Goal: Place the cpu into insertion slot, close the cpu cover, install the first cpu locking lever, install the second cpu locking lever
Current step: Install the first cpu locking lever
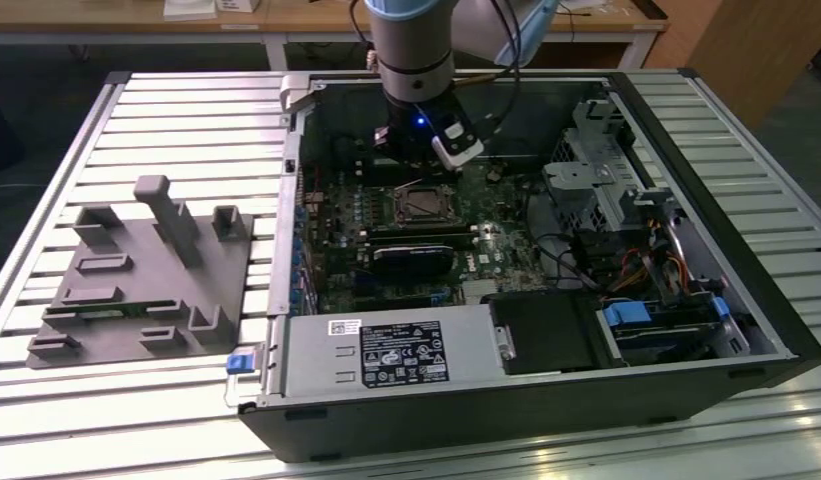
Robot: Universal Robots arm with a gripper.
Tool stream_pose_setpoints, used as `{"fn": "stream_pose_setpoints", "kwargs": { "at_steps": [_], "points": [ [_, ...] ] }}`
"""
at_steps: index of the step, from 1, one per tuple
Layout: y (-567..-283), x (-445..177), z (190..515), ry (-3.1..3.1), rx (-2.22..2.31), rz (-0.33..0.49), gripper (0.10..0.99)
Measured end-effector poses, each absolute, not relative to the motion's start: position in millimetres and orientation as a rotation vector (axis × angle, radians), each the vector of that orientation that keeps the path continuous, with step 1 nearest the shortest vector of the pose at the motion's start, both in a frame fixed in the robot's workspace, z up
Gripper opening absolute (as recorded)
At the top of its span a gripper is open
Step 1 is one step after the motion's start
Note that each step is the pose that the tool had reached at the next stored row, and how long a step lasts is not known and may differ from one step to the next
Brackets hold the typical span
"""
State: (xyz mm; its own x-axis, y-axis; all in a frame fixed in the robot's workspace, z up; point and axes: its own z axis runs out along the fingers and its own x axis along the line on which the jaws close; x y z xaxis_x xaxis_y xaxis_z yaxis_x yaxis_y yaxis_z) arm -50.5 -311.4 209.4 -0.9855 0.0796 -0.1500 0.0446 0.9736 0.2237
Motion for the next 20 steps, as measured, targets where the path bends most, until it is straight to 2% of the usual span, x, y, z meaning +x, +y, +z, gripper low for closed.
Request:
{"fn": "stream_pose_setpoints", "kwargs": {
  "at_steps": [20],
  "points": [
    [-305.6,-55.4,204.8,2.934,0.314,0.31,0.106]
  ]
}}
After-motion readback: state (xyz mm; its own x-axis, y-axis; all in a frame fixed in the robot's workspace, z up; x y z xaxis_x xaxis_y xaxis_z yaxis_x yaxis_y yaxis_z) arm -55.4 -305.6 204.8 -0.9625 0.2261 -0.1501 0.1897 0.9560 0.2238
